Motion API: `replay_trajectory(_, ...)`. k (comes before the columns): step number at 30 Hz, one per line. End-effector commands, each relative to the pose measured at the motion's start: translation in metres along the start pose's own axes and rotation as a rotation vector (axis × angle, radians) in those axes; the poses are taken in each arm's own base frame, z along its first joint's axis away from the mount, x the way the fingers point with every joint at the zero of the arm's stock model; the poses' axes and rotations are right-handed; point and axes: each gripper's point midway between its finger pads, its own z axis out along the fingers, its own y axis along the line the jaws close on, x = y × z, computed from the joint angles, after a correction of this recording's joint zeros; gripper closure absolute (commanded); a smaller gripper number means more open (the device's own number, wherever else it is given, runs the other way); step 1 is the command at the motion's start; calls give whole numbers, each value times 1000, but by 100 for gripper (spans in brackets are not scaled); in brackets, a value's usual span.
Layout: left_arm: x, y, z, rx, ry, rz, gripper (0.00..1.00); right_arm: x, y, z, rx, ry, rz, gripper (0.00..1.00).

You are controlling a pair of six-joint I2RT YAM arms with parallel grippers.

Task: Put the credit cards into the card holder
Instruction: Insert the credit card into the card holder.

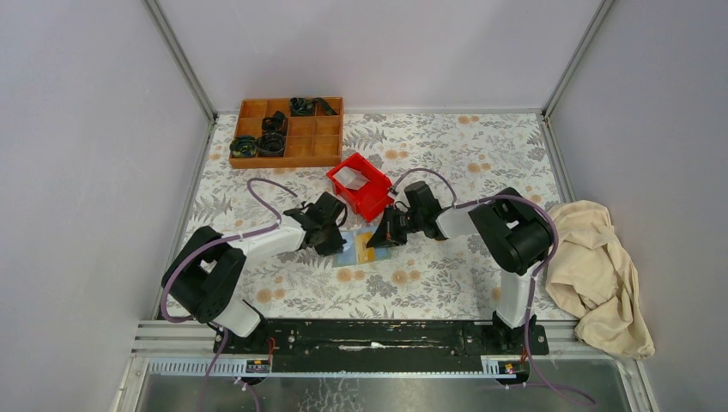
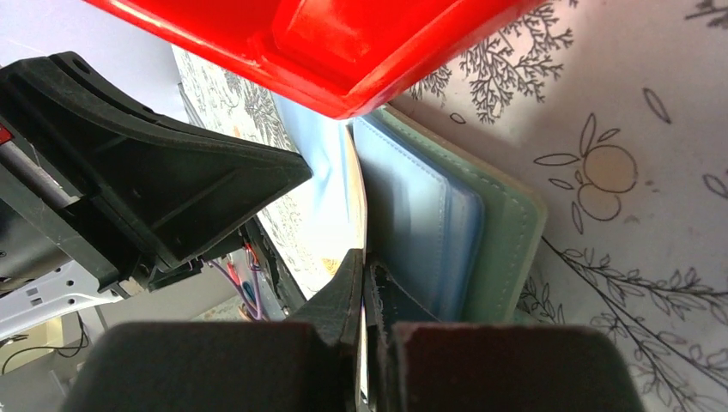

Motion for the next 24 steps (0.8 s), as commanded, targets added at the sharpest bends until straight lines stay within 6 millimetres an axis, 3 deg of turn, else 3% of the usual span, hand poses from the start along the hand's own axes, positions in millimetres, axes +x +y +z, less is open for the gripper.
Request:
replay_trajectory(1,23,92,-5,-364,54,60,94,-11,-4,6,-14,-28,-10,100)
replay_trajectory(11,20,90,-15,-371,49,60,93,-25,-8,5,-18,-55,-14,100)
replay_trajectory(24,26,94,-7,-384,80,64,93,-20,-12,9,-22,-25,-19,100)
